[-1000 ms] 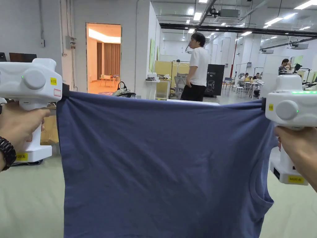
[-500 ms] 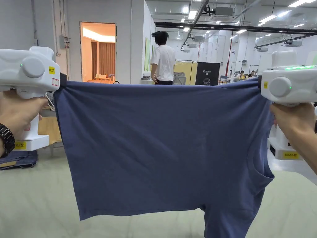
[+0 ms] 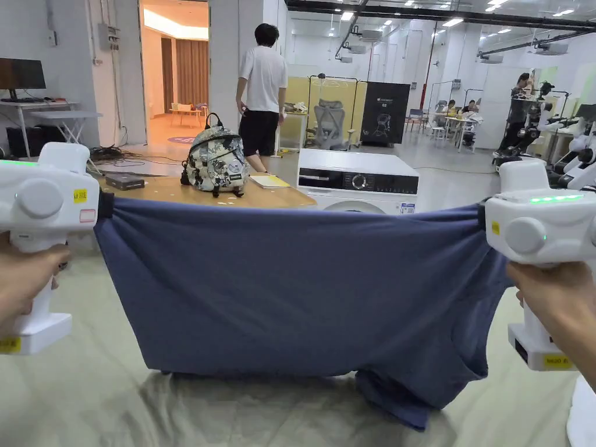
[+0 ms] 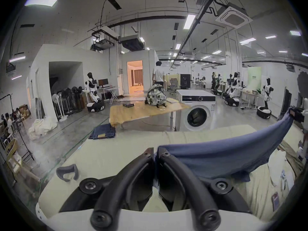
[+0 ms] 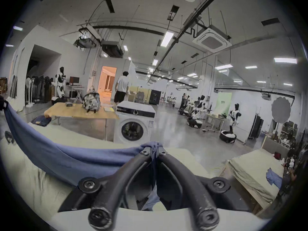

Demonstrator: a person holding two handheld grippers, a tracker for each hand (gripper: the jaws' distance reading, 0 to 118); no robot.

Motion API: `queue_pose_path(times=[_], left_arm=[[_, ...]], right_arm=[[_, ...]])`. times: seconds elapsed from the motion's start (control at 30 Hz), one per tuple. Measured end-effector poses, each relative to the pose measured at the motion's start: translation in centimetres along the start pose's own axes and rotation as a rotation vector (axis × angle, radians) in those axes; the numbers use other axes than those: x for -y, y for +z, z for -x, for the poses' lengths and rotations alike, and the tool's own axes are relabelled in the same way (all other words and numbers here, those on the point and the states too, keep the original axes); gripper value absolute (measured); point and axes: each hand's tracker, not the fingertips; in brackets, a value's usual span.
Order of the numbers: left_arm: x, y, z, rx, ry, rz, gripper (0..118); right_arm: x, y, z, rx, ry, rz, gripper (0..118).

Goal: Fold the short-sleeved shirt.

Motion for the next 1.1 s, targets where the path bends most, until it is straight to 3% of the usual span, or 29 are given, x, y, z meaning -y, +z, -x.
queue_pose_path(times=[0.63, 0.83, 0.93, 1.03, 1.1], left_arm=[[19.2, 16.5, 1.5, 0.03, 0.065, 0.062, 0], [24.5, 18.6, 1.8, 0.043, 0.075, 0.15, 0], [27.6, 18.7, 1.9, 0.05, 0.069, 0.223, 0], [31.2, 18.6, 1.9, 0.065, 0.063, 0.306, 0], [32.7, 18.4, 1.7, 0.064, 0.051, 0.367, 0]], right_arm=[[14.4, 15.9, -0.7, -0.054, 0.005, 0.117, 2], [19.5, 19.5, -0.3, -0.077, 0.04, 0.205, 2], [22.2, 21.9, -0.3, -0.088, 0.021, 0.278, 2], [25.7, 23.6, 0.1, -0.075, 0.081, 0.362, 2], [27.5, 24.1, 0.1, -0.086, 0.074, 0.401, 2]])
